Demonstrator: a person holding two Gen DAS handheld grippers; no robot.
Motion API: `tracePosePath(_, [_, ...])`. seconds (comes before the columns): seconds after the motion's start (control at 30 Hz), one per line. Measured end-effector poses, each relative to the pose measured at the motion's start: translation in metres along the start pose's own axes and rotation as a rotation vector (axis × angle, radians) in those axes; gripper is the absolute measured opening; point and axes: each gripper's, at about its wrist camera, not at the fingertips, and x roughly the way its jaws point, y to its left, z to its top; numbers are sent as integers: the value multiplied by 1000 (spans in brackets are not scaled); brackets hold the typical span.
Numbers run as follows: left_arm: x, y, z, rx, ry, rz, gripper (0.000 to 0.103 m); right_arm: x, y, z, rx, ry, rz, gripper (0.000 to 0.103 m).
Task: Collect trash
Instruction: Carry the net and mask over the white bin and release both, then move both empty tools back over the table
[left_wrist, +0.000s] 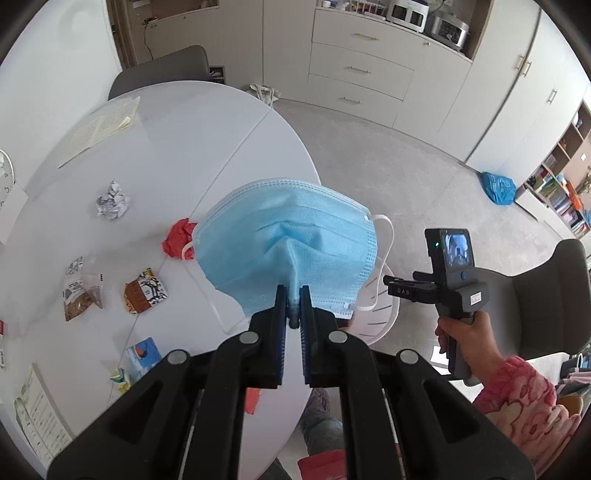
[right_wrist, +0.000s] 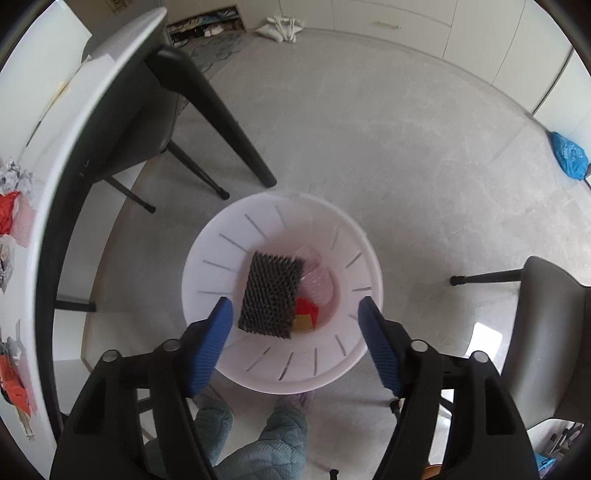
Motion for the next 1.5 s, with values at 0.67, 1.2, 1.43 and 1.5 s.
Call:
tracePosePath(0.67, [136,-124,10,206,170,-79,19,-195,-48,-39,-11,-270,-105,95])
tracePosePath(1.2, [5,-51,10,62,-96,-74,95,-230,-8,-38,-57,-319,-2,96])
tracePosePath(1.43, [-62,27,-19,-46,-164,69,95,-261,60,-34,-183,-388,88,101])
tracePosePath(1.5, [-73,50,-31,-85,-166,108,95,-264,78,-34,-216,-393,115,101])
